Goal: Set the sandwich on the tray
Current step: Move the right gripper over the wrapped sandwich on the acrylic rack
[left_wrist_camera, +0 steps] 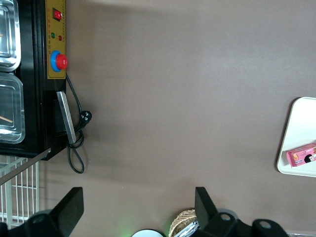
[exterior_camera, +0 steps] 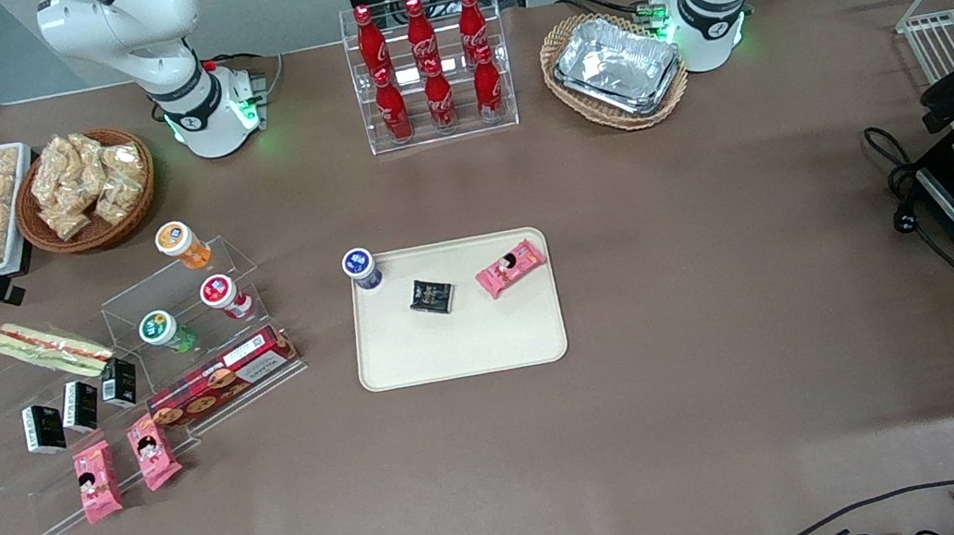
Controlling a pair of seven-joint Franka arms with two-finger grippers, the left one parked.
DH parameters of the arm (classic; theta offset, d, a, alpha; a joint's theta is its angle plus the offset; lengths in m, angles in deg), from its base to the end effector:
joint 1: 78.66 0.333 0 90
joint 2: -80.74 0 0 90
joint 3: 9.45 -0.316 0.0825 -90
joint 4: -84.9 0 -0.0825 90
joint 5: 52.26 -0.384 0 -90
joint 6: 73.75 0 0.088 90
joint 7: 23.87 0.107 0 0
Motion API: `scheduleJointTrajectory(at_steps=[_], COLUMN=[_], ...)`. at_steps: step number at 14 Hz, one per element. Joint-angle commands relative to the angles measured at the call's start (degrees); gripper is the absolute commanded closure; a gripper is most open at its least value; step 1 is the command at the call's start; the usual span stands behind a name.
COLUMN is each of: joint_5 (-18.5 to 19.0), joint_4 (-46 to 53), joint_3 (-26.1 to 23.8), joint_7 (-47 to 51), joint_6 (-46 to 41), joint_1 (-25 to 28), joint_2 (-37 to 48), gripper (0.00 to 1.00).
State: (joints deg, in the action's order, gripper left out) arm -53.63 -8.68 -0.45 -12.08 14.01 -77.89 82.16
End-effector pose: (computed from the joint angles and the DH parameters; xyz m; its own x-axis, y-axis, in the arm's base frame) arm 0.5358 -0.0759 0.6054 0.9367 -0.3406 -0.0811 -0.3426 -0.9394 -0.0114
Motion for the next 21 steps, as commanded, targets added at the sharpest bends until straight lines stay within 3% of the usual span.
scheduleJointTrajectory(at_steps=[1,8,11,21], joint_5=[-0.6,-0.8,-4.1,-3.6], joint_4=[-0.6,-0.2,-0.2,-0.6], joint_3=[0.0,0.1,0.1,0.3], joint_7=[11.0,43.1,55.8,62.6], joint_6=[-0.1,1.2,3.1,9.3], joint_1=[-1.1,-2.4,-5.1,-12.9], joint_2=[0.2,-3.9,-5.5,-15.7], gripper=[0.00,0.00,0.00,0.00])
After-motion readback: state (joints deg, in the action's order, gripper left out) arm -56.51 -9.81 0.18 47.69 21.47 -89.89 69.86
